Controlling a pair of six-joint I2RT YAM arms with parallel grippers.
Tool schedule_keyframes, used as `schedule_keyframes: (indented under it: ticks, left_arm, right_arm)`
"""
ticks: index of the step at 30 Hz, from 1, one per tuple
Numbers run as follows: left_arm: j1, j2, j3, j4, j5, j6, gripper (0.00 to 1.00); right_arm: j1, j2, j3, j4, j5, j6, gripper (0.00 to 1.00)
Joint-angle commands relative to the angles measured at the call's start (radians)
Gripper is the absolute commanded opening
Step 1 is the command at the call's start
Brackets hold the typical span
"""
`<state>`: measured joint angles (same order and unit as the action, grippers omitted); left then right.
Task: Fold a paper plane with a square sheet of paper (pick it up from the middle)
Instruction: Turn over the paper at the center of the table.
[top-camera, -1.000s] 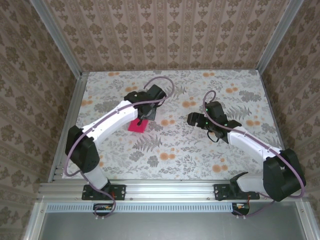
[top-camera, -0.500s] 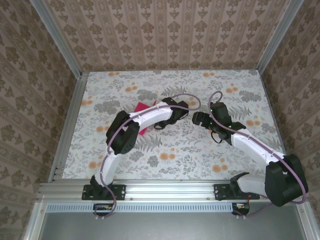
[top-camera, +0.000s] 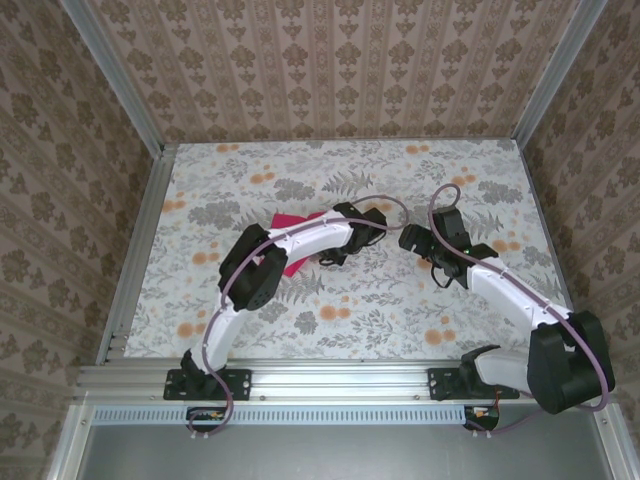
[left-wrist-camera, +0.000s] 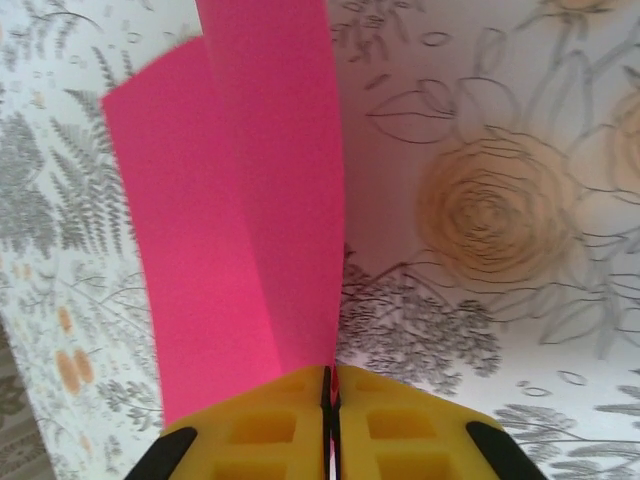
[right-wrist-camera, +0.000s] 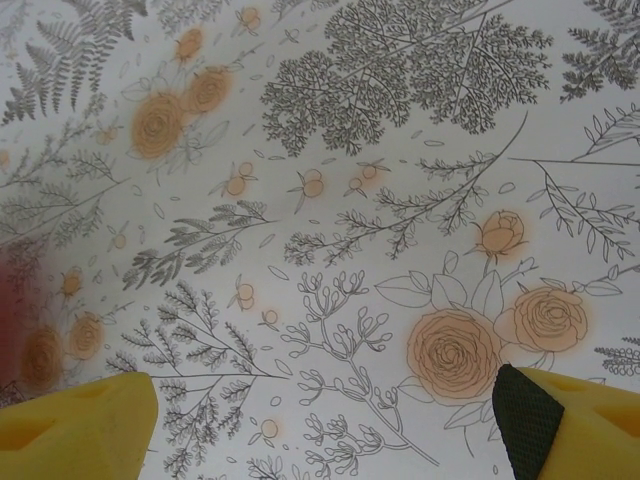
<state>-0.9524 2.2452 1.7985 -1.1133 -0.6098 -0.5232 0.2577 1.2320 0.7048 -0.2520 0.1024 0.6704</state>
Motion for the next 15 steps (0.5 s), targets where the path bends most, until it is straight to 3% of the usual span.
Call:
schedule_keyframes:
  ticks: [1, 9, 15]
  left_arm:
    - [-0.002, 0.012, 0.011, 0.025, 0.071, -0.002, 0.16]
    - [0.005, 0.005, 0.003, 0.062, 0.157, -0.001, 0.27]
    - [0.009, -0.128, -0.015, 0.114, 0.307, 0.014, 0.42]
  right_arm:
    - [-0.011, 0.010, 0.001, -0.038, 0.027, 0.027, 0.90]
    - [-0.027, 0.009, -0.001, -0.040, 0.006, 0.028, 0.90]
    - [-0.030, 0.009, 0.005, -0.043, -0.041, 0.002, 0.90]
